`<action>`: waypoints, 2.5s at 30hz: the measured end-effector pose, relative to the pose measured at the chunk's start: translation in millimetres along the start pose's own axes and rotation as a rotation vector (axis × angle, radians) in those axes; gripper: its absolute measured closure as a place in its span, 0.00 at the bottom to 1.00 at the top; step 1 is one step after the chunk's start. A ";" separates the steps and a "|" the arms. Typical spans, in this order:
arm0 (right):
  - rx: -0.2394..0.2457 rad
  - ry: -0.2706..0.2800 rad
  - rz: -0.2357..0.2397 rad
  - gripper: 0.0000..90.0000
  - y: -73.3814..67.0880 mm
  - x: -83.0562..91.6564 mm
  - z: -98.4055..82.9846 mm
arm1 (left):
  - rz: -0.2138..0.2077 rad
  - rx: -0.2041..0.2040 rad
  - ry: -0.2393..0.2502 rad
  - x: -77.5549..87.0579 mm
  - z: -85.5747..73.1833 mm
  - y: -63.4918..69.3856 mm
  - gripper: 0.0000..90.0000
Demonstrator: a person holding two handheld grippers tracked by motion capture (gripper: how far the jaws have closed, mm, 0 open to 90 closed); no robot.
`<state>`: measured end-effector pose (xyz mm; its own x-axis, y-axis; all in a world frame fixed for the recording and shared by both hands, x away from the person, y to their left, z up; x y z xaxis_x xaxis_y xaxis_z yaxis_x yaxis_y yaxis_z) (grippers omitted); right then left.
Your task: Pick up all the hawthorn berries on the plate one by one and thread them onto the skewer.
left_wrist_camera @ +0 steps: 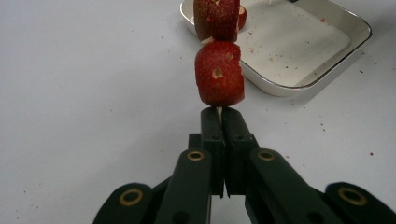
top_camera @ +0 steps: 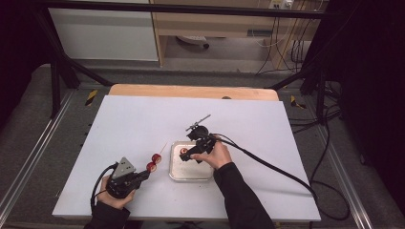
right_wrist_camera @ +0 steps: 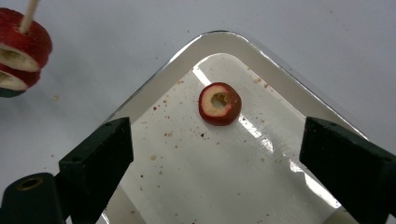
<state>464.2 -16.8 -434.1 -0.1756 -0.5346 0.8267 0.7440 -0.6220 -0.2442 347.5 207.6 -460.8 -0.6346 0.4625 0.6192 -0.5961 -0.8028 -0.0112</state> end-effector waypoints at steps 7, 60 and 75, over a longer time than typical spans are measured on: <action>0.019 -0.049 -0.002 0.31 1.5 -13.9 12.3 | 0.001 -0.003 -0.005 -0.8 -0.1 0.3 0.99; -0.057 -0.095 0.033 0.69 1.6 -4.7 19.2 | 0.002 -0.016 0.001 -1.2 0.9 5.2 0.99; -0.105 0.075 0.100 0.69 -0.1 32.7 -8.7 | -0.003 -0.029 0.005 -3.4 3.2 13.7 0.99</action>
<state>452.8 -39.2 -411.4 -0.1550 -0.6355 0.7563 0.6895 -0.6179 -0.3779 343.0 193.9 -460.5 -0.6352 0.4666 0.6155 -0.6118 -0.7903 -0.0323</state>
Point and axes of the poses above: each handheld gripper's, and its own axes: x roughly backward along the jaws, z roughly out of its top, y roughly to its right, the point moved 4 cm from there along -x, roughly forward along the jaws, and after that the axes turned 5 degrees about z, right-handed, at the moved point
